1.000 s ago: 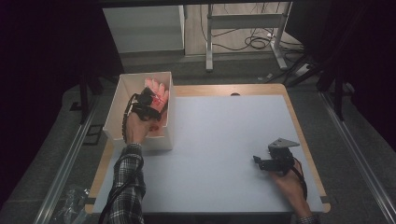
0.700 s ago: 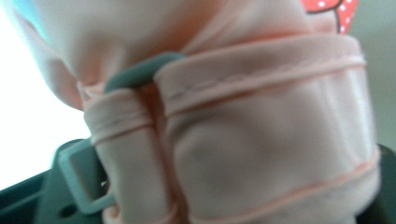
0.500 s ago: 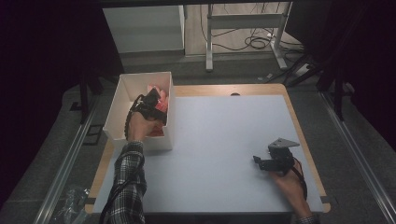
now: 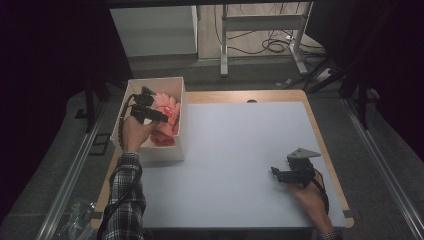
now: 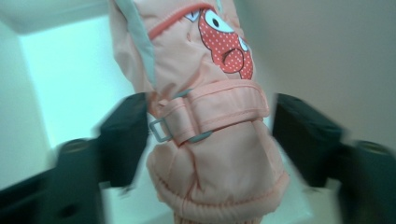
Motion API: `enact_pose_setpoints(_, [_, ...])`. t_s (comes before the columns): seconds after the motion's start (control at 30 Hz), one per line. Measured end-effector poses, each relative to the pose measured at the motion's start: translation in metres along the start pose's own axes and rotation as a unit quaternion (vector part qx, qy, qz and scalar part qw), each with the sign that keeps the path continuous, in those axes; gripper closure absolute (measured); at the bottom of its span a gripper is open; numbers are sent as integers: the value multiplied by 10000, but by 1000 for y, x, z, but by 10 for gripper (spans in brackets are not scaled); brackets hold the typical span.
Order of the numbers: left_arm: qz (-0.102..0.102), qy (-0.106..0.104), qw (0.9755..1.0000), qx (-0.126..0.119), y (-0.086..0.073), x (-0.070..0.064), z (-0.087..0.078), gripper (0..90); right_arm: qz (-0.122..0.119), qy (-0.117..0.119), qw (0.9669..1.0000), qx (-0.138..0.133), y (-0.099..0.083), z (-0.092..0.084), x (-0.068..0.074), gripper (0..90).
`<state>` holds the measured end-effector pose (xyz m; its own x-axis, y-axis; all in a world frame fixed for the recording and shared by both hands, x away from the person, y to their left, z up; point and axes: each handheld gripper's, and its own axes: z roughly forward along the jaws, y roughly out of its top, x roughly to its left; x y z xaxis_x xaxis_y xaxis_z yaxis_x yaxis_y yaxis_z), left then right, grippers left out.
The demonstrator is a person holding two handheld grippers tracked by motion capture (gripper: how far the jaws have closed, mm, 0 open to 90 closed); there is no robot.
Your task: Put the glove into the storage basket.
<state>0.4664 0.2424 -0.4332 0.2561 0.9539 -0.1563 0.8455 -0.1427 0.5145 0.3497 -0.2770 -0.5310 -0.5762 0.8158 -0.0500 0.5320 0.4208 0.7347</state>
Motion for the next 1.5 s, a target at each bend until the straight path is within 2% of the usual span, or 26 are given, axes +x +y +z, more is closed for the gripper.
enact_pose_setpoints(0.1, [-116, -143, 9996, -201, -3, 6, -5, 533, 0, -1, 10000, -1, 0, 0, 0, 219])
enact_pose_setpoints(0.2, [-243, -182, 9989, -343, -6, 11, -9, 649, -3, -2, 10000, -1, 0, 0, 0, 219])
enact_pose_setpoints(0.23, [-296, -181, 9988, -338, -7, 12, -8, 663, 1, 0, 10000, 0, 0, 0, 0, 219])
enact_pose_setpoints(0.37, [-355, -219, 9988, -248, -11, 16, -2, 685, -1, 1, 10000, 0, 0, 0, 0, 219])
enact_pose_setpoints(0.43, [-385, -354, 9983, -257, -12, 16, 2, 689, -2, -1, 10000, -1, 0, 0, 0, 219])
enact_pose_setpoints(0.6, [-340, -499, 9980, -175, -10, 10, 10, 696, -3, 0, 10000, 1, 0, 0, 0, 219])
enact_pose_setpoints(0.8, [-258, -332, 9991, -113, -6, 2, 17, 697, -2, 0, 10000, -1, 0, 0, 0, 219])
enact_pose_setpoints(0.9, [-245, -380, 9988, -189, -7, 4, 14, 659, -5, -1, 10000, -2, 0, 0, 0, 219])
enact_pose_setpoints(0.93, [-229, -357, 9989, -186, -6, 5, 13, 598, -4, -1, 10000, -2, 0, 0, 0, 219])
enact_pose_setpoints(0.97, [-212, -296, 9992, -190, -7, 4, 12, 579, -4, -1, 10000, -2, 0, 0, 0, 219])
enact_pose_setpoints(1.03, [-200, -305, 9991, -225, -7, 5, 9, 571, -3, -2, 10000, -1, 0, 0, 0, 219])
enact_pose_setpoints(1.5, [-25, -60, 9989, -470, -9, -2, 1, 340, -2, -1, 10000, -2, 0, 0, 0, 219])
